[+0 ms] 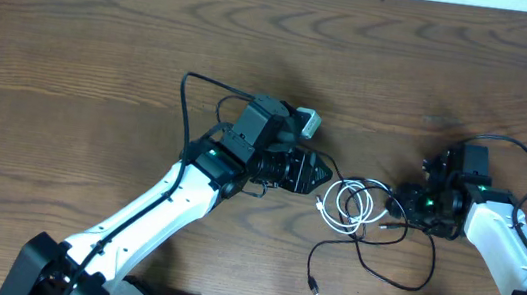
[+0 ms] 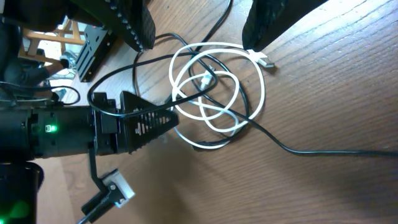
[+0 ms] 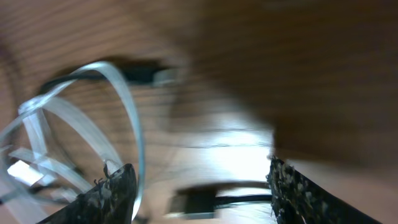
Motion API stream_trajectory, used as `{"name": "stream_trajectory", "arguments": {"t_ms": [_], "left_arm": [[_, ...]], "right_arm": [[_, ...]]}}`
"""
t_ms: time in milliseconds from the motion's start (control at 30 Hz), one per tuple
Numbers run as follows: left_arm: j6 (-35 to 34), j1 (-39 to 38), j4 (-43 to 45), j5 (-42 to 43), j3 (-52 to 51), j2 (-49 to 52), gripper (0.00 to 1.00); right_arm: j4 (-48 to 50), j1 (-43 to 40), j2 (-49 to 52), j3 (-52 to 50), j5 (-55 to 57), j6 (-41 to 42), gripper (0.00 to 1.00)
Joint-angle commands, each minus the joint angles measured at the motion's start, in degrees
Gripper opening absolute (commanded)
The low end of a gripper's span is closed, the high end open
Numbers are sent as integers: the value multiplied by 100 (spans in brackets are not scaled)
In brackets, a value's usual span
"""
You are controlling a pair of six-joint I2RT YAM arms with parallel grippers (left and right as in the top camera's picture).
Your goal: Untangle cables
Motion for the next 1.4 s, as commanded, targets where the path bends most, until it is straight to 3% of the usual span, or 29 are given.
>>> {"name": "stream_trajectory", "arguments": {"t_ms": [0,433,600,667,733,800,867,1033,1200,1367], "left_arm": [[-205,-7,70,-173,46,238,50],[-437,-326,214,-173,46,367,50],[-435,-334,188,-170,42,372,50],[-435,-334,188,-173,42,374,51],[-435,-334,188,-173,42,374,50],[-435,-334,188,-173,42,374,51],[-435,-334,186,-173,42,374,51],[-433,-332,96,-175,42,374,51],[-433,-332,39,-175,42,374,51],[-435,-334,37,-173,42,374,50]], "right_arm": [[-133,33,-2,28,846,590,61],[-975,33,-4,203,2553,1989,59],[-1023,33,-39,544,3283,1770,64],[-933,33,-138,756,2820,1239,69],[-647,33,-289,955,1270,-15,70],[-520,33,-363,990,-533,-1117,80],[-623,33,-361,975,-1154,-1488,80],[-1134,42,-356,955,-1427,-1860,84],[-1700,42,-356,935,-2588,-2188,84],[-2304,92,-356,935,-4059,-3093,82]]}}
